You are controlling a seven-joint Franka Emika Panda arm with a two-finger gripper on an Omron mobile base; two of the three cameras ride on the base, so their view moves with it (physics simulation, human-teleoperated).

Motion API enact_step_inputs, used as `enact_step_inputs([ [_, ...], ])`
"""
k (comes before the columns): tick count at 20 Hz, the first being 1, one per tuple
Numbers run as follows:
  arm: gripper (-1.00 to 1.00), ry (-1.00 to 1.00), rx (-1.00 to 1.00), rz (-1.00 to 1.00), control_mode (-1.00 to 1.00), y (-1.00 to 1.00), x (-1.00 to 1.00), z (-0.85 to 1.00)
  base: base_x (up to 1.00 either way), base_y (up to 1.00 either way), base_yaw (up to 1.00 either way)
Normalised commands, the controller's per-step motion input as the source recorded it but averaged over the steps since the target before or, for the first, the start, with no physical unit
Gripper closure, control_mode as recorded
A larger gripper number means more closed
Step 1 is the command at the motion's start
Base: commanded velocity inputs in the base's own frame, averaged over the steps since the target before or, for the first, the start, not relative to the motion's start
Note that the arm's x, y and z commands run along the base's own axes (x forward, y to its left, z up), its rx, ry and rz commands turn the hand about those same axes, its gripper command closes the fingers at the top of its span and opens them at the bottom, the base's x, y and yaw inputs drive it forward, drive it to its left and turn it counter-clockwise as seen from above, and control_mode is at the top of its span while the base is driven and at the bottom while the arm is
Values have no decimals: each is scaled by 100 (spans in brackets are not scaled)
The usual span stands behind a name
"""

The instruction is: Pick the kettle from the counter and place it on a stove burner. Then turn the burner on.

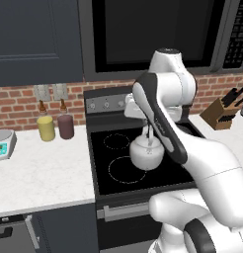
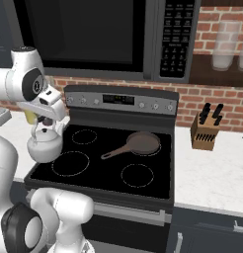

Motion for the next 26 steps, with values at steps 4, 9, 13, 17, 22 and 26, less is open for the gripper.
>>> enact_step_inputs([
  [4,100,0,-1,0,-100,11,20,-35,0,0,0],
  [9,100,3,0,0,-100,1,46,-49,0,0,0],
  [13,100,3,0,0,-100,0,41,-33,0,0,0],
  [17,100,0,-1,0,-100,0,32,-8,0,0,0],
  [22,100,0,-3,0,-100,10,14,0,0,0,0],
  [26,100,0,0,0,-100,13,0,-16,0,0,0],
])
